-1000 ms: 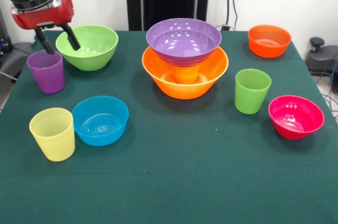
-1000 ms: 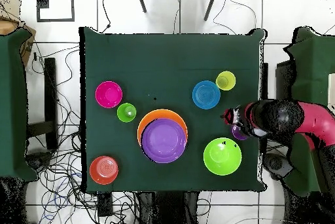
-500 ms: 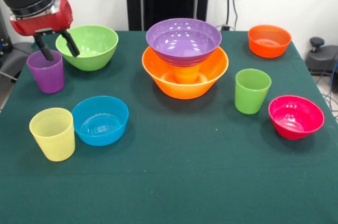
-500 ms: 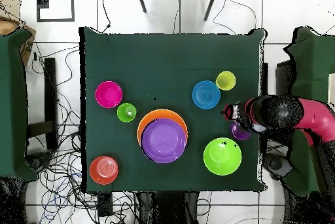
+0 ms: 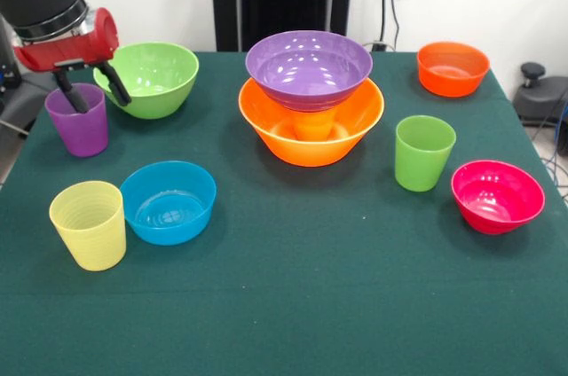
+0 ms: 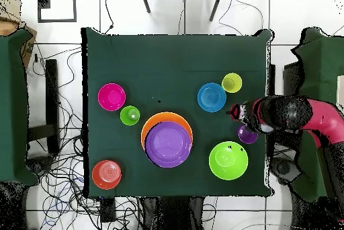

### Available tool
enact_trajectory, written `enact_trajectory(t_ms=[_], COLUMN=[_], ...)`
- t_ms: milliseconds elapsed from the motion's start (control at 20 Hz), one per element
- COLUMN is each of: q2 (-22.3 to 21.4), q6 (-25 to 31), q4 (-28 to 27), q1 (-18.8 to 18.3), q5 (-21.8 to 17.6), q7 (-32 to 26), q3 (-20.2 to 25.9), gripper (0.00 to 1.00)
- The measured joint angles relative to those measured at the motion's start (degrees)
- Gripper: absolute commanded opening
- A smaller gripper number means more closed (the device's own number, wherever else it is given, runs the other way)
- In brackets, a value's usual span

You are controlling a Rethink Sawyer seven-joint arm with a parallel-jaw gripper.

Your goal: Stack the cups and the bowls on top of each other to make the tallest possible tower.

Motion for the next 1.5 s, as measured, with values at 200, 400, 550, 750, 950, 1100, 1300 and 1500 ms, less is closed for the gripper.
enact_trajectory(t_ms=[200,400,550,750,950,1100,1300,1500], q2=[1.5,2.9,3.4,4.5,5.4,5.5,5.5,5.6], q6=[0.0,0.0,0.1,0.5,1.0,1.8,3.2,4.4], q4=[-1.6,-3.2,-3.8,-5.1,-6.4,-7.3,-8.0,-8.9], q1=[0.0,0.0,0.0,-0.2,-0.3,-0.3,-0.3,-0.3], q5=[0.0,0.0,0.0,0.0,-0.1,0.0,-0.1,0.0], q7=[-2.1,-5.1,-6.6,-9.5,-12.5,-14.7,-16.1,-17.0], q3=[0.0,0.0,0.0,0.0,-0.2,-0.3,-0.4,-0.5], gripper=[1.0,1.0,1.0,1.0,1.0,1.0,1.0,1.0])
